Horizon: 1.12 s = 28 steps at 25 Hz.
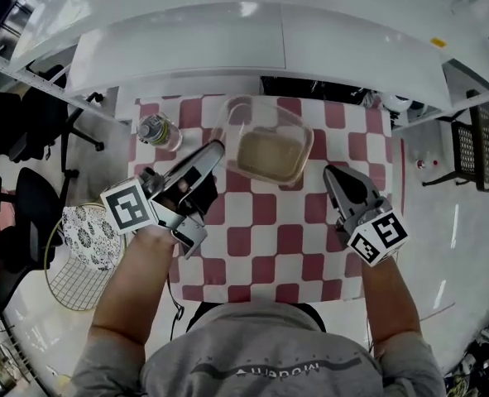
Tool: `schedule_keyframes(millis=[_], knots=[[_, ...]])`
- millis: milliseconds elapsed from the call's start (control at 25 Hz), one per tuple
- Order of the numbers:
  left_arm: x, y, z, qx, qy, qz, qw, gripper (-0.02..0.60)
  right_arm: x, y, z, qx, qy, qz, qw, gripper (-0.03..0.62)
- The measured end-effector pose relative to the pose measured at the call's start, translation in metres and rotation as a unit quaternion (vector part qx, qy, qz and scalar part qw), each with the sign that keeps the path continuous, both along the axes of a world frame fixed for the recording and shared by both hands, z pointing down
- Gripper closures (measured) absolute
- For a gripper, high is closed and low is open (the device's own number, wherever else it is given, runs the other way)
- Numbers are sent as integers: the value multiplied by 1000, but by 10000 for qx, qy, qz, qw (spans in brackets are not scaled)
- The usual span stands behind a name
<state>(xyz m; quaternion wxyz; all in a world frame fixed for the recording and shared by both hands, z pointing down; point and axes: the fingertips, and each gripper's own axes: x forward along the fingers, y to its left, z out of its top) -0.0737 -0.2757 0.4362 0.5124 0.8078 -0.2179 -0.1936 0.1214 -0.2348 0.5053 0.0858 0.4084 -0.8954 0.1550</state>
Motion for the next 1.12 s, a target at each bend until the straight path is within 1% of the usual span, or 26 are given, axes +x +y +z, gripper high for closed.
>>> schedule_keyframes(millis=[400,600,840,1120], knots=[[0,5,-88,655,115,-117,9977,537,-4,-5,-74,392,-10,76,9992,569],[0,11,-124,904,168,-133,9957,537,-8,-1,-104,534,-32,90,9985,569],[-19,13,-171,1288,193,-132,9914,537,-20,-7,-146,676,-19,213,9975,571],[-31,18,-213,1738,102,-80,9847,537,-16,-9,-182,783,-131,473,9957,571]])
